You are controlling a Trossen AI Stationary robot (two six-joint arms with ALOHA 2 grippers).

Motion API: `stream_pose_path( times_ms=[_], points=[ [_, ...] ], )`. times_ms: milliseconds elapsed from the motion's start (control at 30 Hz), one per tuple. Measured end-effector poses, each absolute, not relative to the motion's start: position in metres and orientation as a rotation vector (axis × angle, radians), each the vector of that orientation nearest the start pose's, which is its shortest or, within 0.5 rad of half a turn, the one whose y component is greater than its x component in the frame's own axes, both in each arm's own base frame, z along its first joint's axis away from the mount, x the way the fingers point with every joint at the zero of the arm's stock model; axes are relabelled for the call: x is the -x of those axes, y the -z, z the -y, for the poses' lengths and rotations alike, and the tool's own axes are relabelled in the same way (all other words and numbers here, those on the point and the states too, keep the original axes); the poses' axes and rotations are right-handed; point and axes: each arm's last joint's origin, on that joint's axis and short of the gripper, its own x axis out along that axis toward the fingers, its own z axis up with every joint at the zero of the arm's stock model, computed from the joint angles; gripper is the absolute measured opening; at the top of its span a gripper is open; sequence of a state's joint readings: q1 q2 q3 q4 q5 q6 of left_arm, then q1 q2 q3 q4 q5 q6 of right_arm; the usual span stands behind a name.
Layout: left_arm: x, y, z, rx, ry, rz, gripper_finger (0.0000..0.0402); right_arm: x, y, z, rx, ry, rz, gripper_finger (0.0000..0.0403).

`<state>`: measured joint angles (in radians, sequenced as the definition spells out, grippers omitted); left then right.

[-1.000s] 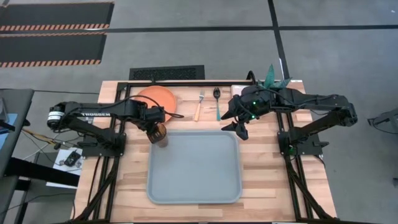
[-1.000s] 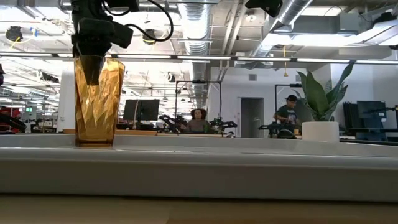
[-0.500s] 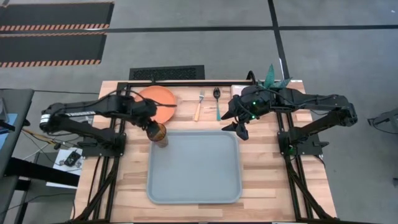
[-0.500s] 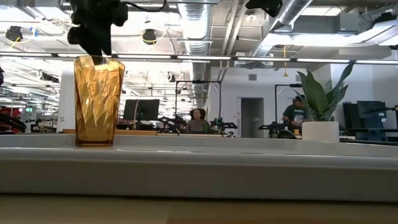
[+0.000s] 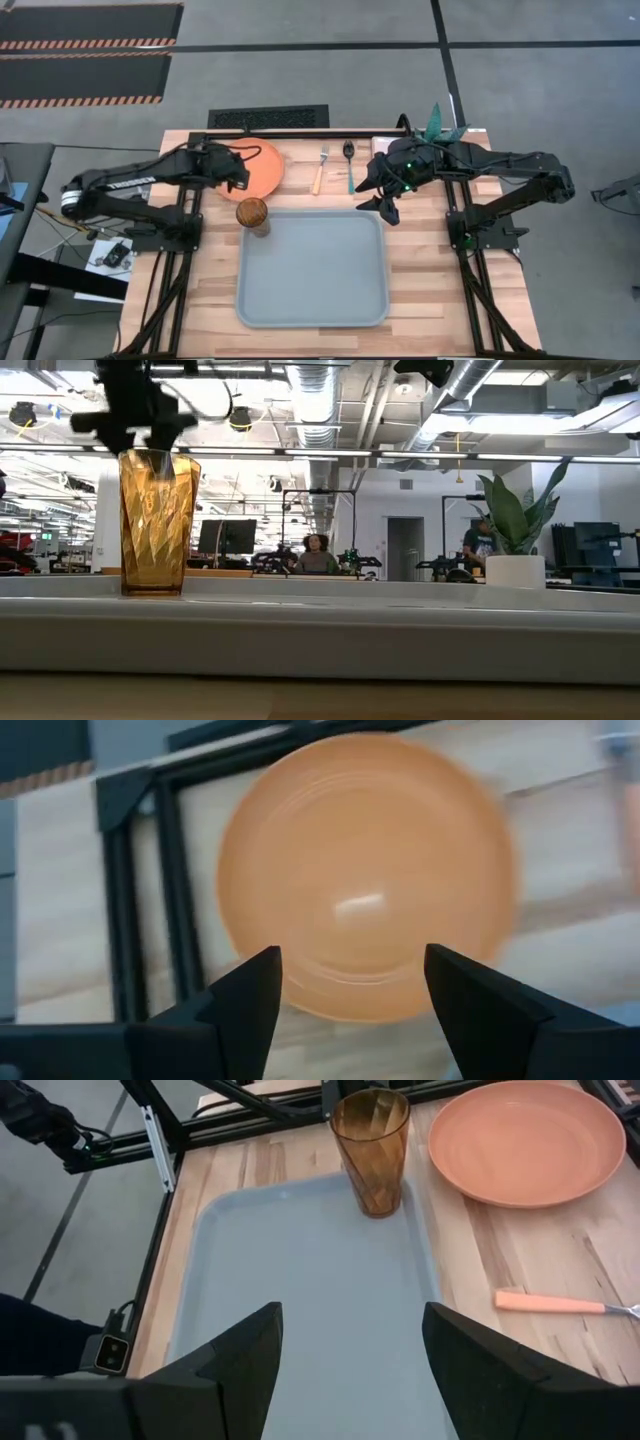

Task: Pick and place plate/cup/fork/spoon on tray
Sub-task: Put the orange plate on the gray tray at the bottom of the brown cup

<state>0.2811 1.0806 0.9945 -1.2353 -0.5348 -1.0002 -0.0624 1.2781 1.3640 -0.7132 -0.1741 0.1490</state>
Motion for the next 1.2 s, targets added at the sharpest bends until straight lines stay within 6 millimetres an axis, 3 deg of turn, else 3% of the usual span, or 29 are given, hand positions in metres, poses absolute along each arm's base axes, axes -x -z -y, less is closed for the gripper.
stream_pose_path(
  times_ms=[100,300,467,633,900,1100,1200],
  points=[
    [-0.155,-0.263,-0.07,0.65,-1.316,-0.874,0.0233,-0.26,-0.38,0.011,-0.218,-0.061,-0.632,0.0265],
    [-0.146,-0.245,-0.095,0.685,-1.395,-0.888,0.0233,-0.26,-0.38,0.013,-0.22,-0.056,-0.631,0.0265],
    [-0.133,-0.228,-0.111,0.834,-1.567,-0.774,0.0234,-0.262,-0.379,0.013,-0.221,-0.056,-0.632,0.0265],
    [-0.129,-0.211,-0.121,0.899,-1.606,-0.675,0.0234,-0.262,-0.379,0.013,-0.221,-0.056,-0.633,0.0265],
    [-0.113,-0.189,-0.126,0.913,-1.69,-0.689,0.0234,-0.262,-0.38,0.013,-0.22,-0.056,-0.633,0.0265],
    [-0.116,-0.168,-0.127,0.985,-1.585,-0.621,0.0234,-0.262,-0.379,0.013,-0.22,-0.056,-0.633,0.0265],
    [-0.111,-0.159,-0.123,1.003,-1.624,-0.628,0.0234,-0.262,-0.38,0.013,-0.22,-0.056,-0.633,0.0265]
  ],
)
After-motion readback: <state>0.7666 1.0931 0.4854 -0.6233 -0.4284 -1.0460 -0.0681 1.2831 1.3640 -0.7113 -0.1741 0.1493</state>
